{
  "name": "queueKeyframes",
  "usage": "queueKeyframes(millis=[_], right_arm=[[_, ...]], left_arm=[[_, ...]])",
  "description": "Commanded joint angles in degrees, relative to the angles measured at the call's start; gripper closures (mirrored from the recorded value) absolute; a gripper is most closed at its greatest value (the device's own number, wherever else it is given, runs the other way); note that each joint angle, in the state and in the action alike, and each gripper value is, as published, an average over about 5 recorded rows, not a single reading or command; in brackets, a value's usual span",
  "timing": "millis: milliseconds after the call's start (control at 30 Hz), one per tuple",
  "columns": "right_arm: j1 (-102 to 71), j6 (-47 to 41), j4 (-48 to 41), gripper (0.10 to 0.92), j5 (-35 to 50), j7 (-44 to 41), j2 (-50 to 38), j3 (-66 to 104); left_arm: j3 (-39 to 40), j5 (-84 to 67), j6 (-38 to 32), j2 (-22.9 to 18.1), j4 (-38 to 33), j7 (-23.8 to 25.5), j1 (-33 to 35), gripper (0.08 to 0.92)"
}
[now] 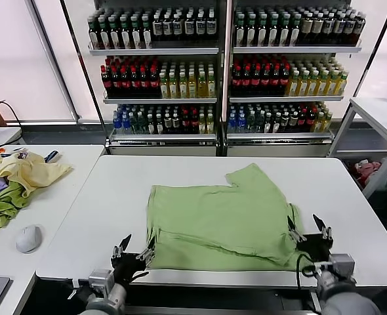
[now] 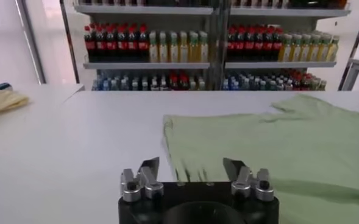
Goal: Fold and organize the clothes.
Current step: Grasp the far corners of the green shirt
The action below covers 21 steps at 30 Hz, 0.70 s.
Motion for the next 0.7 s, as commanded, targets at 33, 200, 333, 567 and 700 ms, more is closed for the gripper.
queueKeyframes(millis=[33, 200, 333, 567, 700], right_arm=[[24.5, -3.5, -16.8, 0.205, 4.5, 0.6, -0.2, -10.5], [33.8, -4.2, -27.8, 0.203, 5.2, 0.5, 1.7, -15.8], [40.2, -4.1, -36.2, 0.203, 4.6, -0.1, 3.7, -18.6], [47.8, -2.9, -48.3, 0.203, 0.7, -1.0, 8.0, -19.4], [50.7, -2.6, -54.6, 0.203, -1.1, -1.8, 10.3, -19.2]], left_arm=[[4.2, -5.1, 0.8, 4.4, 16.9, -0.9, -22.0, 0.202], [8.5, -4.7, 0.2, 4.4, 27.1, -1.0, -31.2, 0.178], [11.0, -4.7, -0.3, 3.7, 33.8, -1.0, -36.3, 0.177], [12.9, -3.5, -1.9, 1.3, 43.0, -0.9, -42.3, 0.177], [13.5, -3.8, -2.3, 0.0, 46.9, -0.7, -44.9, 0.177]])
